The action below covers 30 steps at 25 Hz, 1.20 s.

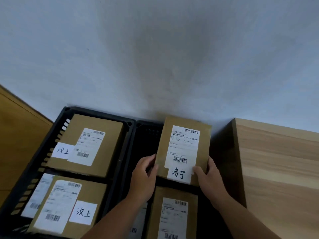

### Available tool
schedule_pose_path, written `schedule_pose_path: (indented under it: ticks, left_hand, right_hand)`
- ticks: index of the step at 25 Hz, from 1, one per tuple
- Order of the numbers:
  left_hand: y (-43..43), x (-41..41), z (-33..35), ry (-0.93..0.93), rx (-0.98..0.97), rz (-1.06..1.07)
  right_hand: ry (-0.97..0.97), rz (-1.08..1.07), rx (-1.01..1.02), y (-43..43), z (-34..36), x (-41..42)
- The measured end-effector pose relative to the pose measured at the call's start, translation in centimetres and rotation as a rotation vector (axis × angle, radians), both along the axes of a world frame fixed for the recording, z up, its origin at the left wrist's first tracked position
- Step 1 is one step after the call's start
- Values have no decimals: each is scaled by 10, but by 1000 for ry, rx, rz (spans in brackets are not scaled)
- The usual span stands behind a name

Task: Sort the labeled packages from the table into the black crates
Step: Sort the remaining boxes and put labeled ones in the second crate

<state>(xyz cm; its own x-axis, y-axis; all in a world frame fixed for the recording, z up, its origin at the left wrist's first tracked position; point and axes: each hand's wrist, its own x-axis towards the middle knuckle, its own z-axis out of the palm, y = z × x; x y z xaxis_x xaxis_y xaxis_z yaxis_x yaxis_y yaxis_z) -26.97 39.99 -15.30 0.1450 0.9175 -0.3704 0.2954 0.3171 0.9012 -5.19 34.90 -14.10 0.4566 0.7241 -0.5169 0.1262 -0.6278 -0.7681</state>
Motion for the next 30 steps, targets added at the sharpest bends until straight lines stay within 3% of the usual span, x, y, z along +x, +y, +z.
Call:
schedule_pose_path:
  ticks: [6, 13, 21, 25, 28, 30]
  left_hand:
    - [-16, 18, -71, 58, -94, -1]
    - [-12, 18, -87, 108, -243, -52]
    - [30, 26, -163, 163, -496, -70]
    - [31, 30, -196, 189, -608, -98]
    - [33, 32, -198, 165, -725, -109]
    - [35, 32, -189, 181, -705, -131]
  right_hand:
    - [6, -116, -27, 1, -63, 1]
    - [1, -28, -194, 0, -85, -1]
    - [-42, 63, -480, 45, -156, 7]
    - [-123, 122, -575, 56, -188, 5]
    - [-272, 268, -645, 51, -202, 2]
    - [-412, 417, -640, 52, -196, 2]
